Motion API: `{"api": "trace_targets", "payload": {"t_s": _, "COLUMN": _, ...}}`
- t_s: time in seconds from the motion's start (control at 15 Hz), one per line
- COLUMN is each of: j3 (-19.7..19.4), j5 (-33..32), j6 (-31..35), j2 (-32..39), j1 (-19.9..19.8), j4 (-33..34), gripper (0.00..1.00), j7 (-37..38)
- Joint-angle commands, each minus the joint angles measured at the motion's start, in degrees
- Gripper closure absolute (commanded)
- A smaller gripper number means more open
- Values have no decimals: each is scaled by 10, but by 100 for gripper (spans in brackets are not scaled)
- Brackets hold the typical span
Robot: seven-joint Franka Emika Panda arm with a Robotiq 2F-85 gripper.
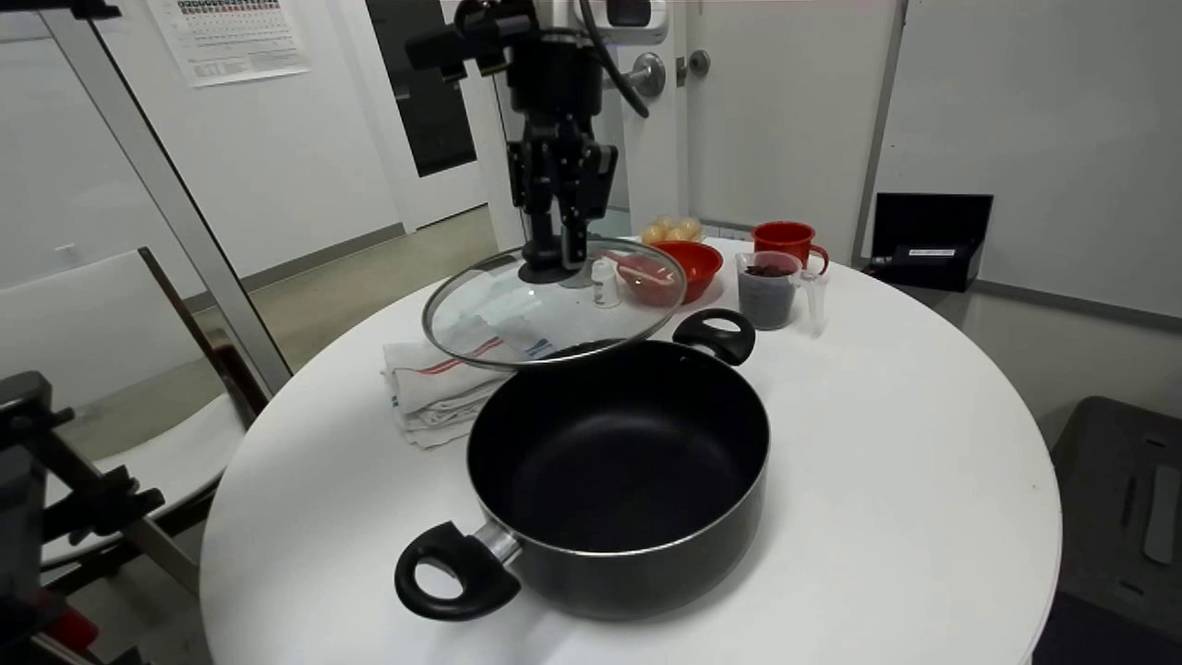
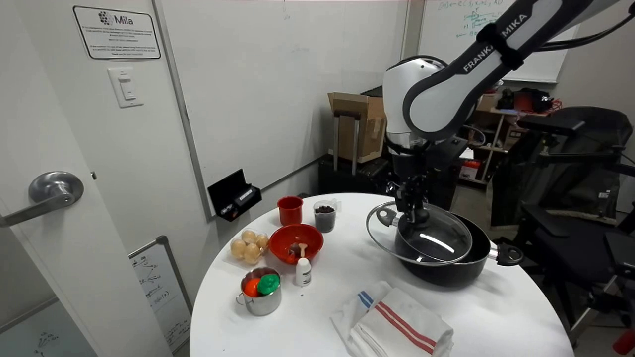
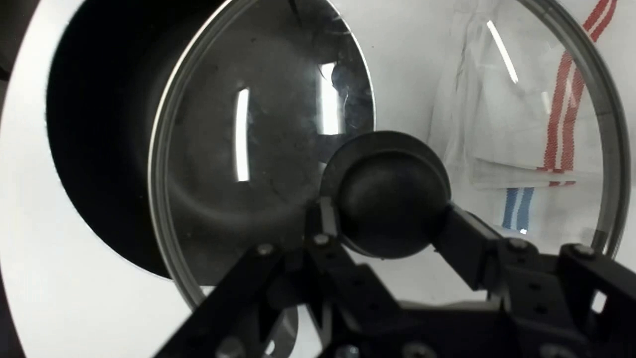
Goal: Put the lid on the black pot
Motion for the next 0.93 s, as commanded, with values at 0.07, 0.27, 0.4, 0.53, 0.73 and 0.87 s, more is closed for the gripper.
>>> {"api": "trace_targets", "payload": {"t_s": 0.07, "j3": 0, "j5": 30, "j6": 6, "j2": -40, "j1": -31, "j4": -38, "gripper": 75, "j7": 4}}
{"api": "trace_targets", "payload": {"t_s": 0.27, "j3": -1, "j5": 52, "j6": 11, "j2": -50, "j1": -51, "j4": -51, "gripper": 75, "j7": 1}}
{"api": "trace_targets", "payload": {"t_s": 0.4, "j3": -3, "j5": 64, "j6": 13, "j2": -54, "j1": -61, "j4": -57, "gripper": 75, "j7": 1}}
{"api": "trace_targets", "payload": {"t_s": 0.53, "j3": -6, "j5": 74, "j6": 16, "j2": -54, "j1": -69, "j4": -59, "gripper": 75, "j7": 4}}
{"api": "trace_targets", "payload": {"t_s": 0.73, "j3": -12, "j5": 82, "j6": 19, "j2": -49, "j1": -77, "j4": -57, "gripper": 75, "j7": 8}}
{"api": "trace_targets", "payload": {"t_s": 0.87, "j3": -16, "j5": 84, "j6": 24, "j2": -45, "j1": -79, "j4": -54, "gripper": 75, "j7": 12}}
